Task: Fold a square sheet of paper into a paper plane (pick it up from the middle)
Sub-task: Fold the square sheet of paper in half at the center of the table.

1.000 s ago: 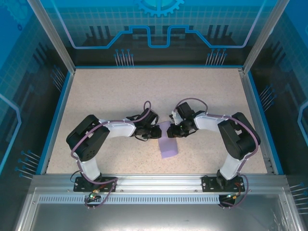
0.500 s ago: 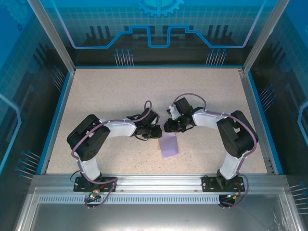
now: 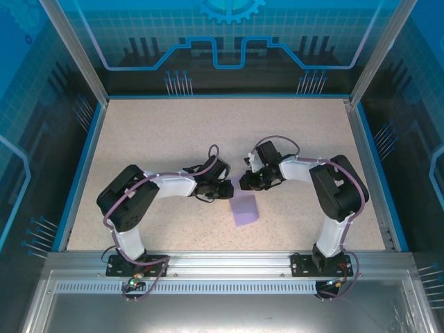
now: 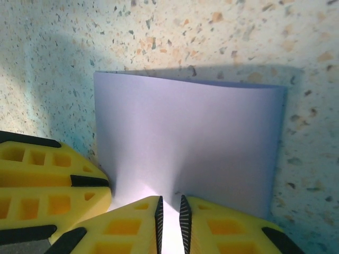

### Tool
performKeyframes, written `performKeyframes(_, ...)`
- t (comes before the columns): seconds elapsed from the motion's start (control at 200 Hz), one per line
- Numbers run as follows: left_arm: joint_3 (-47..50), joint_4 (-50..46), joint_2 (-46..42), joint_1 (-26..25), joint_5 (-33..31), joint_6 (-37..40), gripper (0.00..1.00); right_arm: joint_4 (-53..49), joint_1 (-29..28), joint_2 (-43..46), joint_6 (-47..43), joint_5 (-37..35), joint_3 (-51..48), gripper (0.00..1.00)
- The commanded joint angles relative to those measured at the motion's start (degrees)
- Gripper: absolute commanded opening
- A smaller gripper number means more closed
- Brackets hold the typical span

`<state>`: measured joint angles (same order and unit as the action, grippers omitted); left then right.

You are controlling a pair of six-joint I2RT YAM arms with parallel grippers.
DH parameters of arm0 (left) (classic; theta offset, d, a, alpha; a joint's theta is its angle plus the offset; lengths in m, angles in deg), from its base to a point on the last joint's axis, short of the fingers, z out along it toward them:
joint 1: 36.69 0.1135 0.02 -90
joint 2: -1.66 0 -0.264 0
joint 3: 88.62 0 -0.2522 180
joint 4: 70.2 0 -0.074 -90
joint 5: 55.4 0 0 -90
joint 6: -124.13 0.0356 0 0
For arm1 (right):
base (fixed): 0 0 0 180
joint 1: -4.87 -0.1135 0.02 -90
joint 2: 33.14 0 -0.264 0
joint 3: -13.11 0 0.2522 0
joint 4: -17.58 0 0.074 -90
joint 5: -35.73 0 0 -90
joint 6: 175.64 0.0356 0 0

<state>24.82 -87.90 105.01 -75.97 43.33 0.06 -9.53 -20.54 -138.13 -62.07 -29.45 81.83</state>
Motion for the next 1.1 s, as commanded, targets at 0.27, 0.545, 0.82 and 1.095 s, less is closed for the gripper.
performKeyframes(0.27,1.1,-8.3,3.7,0.0,-4.3,2.4,0.16,0.6,1.8,5.2,0.1,-0.6,-0.5,0.21)
performKeyframes(0.545,0.5,-9.3,3.5,0.0,-4.5,3.0,0.16,1.9,-0.4,-1.8,1.1,0.8,4.1,0.21)
performKeyframes(0.82,1.1,-9.6,3.1,0.0,-4.9,3.2,0.16,1.8,2.7,-4.3,-0.5,-1.8,4.4,0.20)
performKeyframes(1.095,1.6,-9.7,3.3,0.0,-4.9,3.3,0.16,3.1,6.1,-3.8,-0.4,-2.5,1.4,0.21)
